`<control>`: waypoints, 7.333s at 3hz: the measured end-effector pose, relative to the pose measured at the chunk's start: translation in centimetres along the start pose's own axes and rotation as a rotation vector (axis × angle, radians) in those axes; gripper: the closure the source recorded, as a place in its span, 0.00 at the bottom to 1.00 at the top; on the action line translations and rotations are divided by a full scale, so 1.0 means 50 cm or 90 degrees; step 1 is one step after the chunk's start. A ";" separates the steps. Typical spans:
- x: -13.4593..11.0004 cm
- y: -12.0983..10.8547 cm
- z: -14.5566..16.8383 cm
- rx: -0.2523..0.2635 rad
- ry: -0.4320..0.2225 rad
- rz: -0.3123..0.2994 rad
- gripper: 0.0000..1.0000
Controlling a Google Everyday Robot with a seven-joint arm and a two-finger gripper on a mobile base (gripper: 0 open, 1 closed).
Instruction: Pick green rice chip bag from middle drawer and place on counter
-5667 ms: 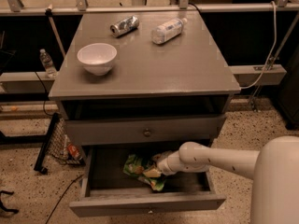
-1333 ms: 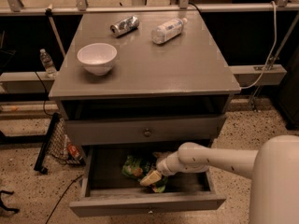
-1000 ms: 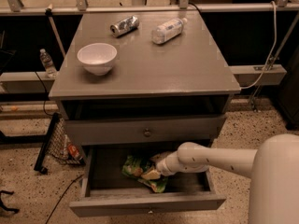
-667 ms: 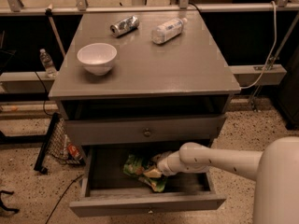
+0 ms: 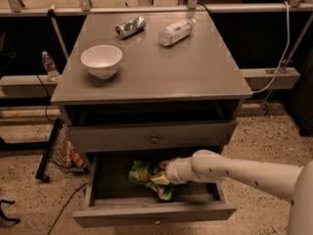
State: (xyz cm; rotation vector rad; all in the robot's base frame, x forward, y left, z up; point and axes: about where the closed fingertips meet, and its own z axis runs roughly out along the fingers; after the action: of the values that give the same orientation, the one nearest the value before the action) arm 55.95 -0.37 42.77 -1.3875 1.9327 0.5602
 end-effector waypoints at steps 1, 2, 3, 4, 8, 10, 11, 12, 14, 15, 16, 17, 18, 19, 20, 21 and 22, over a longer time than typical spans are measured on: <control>-0.029 0.019 -0.014 -0.011 -0.002 -0.036 1.00; -0.054 0.039 -0.037 -0.024 -0.001 -0.073 1.00; -0.060 0.043 -0.042 -0.026 0.000 -0.080 1.00; -0.073 0.045 -0.061 -0.019 0.001 -0.093 1.00; -0.150 0.087 -0.280 0.126 0.066 -0.153 1.00; -0.187 0.020 -0.465 0.254 0.103 -0.183 1.00; -0.194 -0.019 -0.550 0.308 0.117 -0.187 1.00; -0.194 -0.019 -0.550 0.308 0.117 -0.187 1.00; -0.230 -0.075 -0.683 0.406 0.132 -0.213 1.00; -0.257 -0.093 -0.751 0.457 0.142 -0.240 1.00; -0.297 -0.096 -0.834 0.526 0.154 -0.285 1.00; -0.317 -0.090 -0.872 0.558 0.159 -0.311 1.00; -0.341 -0.090 -0.890 0.572 0.163 -0.336 1.00; -0.349 -0.094 -0.892 0.576 0.162 -0.343 1.00; -0.367 -0.111 -0.893 0.586 0.154 -0.357 1.00; -0.449 -0.165 -0.883 0.589 0.131 -0.416 1.00; -0.526 -0.205 -0.871 0.586 0.109 -0.457 1.00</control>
Offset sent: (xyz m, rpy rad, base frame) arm -0.0300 0.0118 0.0547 -0.0442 -0.0913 0.1659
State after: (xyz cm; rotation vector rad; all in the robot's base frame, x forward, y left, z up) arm 58.65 -16.67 91.99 -1.3479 1.3326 -0.7214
